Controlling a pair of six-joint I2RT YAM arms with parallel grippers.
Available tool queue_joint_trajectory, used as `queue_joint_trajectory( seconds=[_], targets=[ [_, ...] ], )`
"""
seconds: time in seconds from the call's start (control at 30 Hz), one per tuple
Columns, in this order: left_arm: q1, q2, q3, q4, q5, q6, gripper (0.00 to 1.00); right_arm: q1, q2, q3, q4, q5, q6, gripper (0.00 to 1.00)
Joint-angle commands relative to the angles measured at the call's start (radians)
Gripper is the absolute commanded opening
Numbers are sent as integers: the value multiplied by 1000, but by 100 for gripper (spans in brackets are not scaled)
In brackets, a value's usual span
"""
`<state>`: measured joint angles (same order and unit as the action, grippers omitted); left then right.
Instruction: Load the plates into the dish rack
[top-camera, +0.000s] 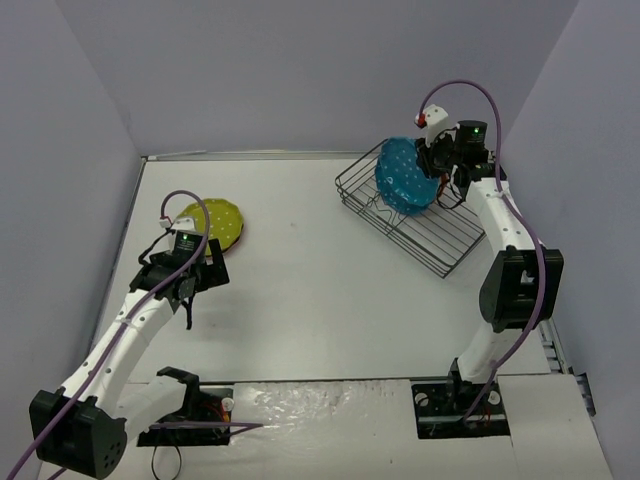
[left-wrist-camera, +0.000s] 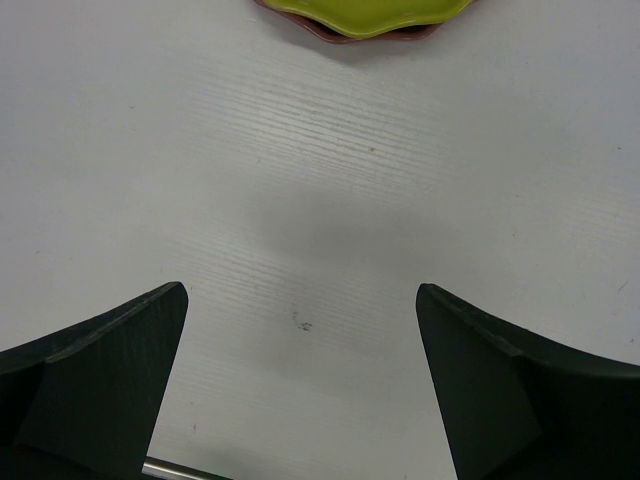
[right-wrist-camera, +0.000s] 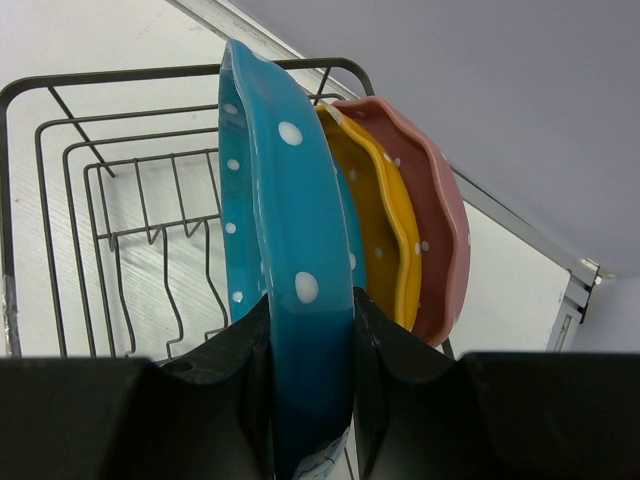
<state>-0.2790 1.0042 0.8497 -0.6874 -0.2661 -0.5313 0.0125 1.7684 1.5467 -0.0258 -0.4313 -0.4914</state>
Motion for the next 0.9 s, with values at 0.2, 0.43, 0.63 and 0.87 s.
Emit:
queue_joint_trajectory(
  seconds=[0.2, 0.43, 0.63, 0.87],
  targets=[
    [9, 14, 18, 56, -18, 8, 97, -2, -1, 70, 191, -36, -23, 0],
    [12, 16, 11, 58, -16, 4, 97, 15, 24, 25, 191, -18, -38, 1],
    [12, 17, 11, 60, -16, -1, 97, 43, 28, -15, 191, -7, -40, 4],
    [12, 13, 11, 57, -19, -3, 97, 85, 34, -64, 192, 20, -48, 10]
  ],
)
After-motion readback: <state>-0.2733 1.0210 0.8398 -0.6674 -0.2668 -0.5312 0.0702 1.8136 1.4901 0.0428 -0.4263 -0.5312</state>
